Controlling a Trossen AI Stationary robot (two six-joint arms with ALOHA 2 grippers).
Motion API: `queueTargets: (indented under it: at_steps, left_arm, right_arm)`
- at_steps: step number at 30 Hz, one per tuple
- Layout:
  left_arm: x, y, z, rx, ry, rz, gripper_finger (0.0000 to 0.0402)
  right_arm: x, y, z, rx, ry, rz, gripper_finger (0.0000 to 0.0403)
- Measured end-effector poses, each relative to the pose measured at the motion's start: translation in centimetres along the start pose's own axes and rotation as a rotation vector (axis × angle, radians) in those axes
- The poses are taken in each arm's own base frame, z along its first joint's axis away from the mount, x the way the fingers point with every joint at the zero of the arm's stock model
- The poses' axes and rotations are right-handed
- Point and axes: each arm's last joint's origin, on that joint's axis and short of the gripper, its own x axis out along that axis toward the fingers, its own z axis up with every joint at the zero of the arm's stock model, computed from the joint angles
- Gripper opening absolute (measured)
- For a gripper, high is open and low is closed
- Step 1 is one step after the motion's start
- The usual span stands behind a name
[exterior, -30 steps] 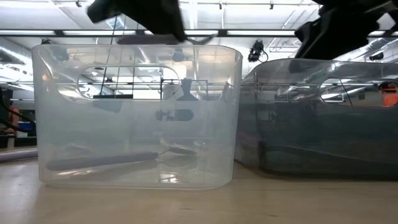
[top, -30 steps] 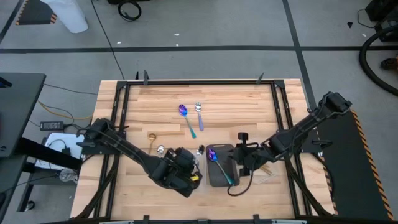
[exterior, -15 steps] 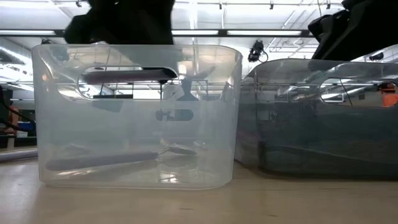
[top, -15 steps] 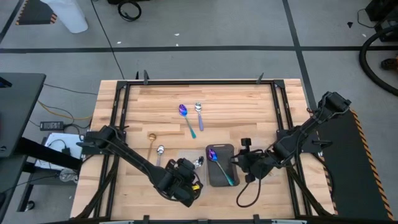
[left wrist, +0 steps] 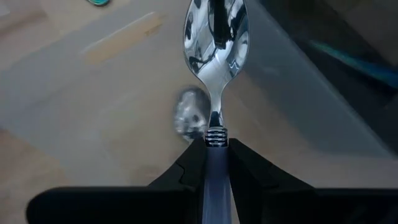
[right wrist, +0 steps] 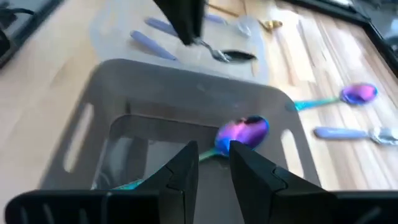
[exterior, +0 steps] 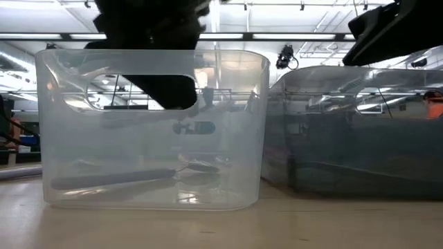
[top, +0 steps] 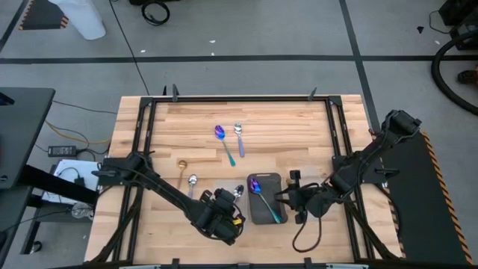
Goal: Sort silverware by color (type)
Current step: Put the purple spoon into the left transparent bin
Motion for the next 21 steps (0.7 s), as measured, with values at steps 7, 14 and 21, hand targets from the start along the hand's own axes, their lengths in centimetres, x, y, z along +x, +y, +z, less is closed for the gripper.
queueTargets:
  at_steps: [7,14,21]
  left_arm:
    - [0.7,0.1,-0.1,-0.014,0.049,0.022,0.0059]
    - [1.2,0.1,-0.6,-0.047,0.105,0.034,0.0059]
    - [1.1,0.1,-0.7,-0.064,0.128,0.033,0.0065]
  right_arm:
    - [0.2,0.0,-0.9,-0.019,-0.006,0.011,0.0100]
    - [0.2,0.2,-1.5,-0.016,0.007,0.020,0.0100]
    - [-0.2,0.8,-1.6,-0.021,0.003,0.057,0.0100]
